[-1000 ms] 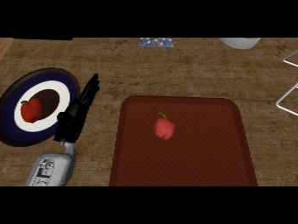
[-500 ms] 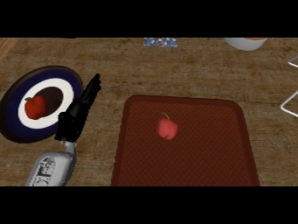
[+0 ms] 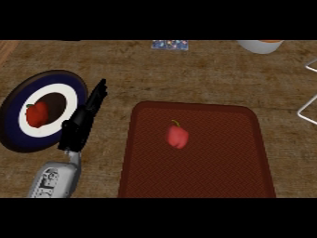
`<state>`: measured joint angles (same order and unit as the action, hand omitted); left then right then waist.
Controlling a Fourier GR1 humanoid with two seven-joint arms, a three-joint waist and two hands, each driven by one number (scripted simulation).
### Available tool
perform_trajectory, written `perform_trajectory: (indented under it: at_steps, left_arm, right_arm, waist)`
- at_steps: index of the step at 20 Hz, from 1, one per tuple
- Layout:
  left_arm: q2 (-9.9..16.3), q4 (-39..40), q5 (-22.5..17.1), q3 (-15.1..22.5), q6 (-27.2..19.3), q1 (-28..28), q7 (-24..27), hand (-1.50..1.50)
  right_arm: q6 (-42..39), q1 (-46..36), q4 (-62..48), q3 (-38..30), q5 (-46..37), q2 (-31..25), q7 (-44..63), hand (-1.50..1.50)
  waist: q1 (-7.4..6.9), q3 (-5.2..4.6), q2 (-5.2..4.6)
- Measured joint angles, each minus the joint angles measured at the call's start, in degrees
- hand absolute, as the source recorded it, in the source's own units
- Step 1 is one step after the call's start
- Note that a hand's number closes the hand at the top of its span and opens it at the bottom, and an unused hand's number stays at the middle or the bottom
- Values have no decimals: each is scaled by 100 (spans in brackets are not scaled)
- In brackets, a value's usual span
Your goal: Pick the squash from the tray and place it in the tiered shelf
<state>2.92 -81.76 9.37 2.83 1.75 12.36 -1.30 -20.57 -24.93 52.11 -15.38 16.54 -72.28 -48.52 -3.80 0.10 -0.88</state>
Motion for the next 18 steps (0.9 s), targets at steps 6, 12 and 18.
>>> perform_trajectory:
  at_steps: [6, 12, 18]
  left_arm:
    - [-5, 76, 22, -9, -8, 77, 4, 0]
    - [-3, 42, 27, 7, 3, -34, 97, 0]
    - [-5, 42, 52, -12, -29, 28, 38, 0]
  right_arm:
    - [-622, -699, -425, 306, 482, 441, 596, 150]
    - [-882, -1483, -1063, 547, 422, 662, 873, 150]
    - [-403, -1924, -1540, 867, -210, 862, 672, -150]
  waist:
    - [16, -1, 2]
    - [26, 1, -1]
    - [33, 3, -17]
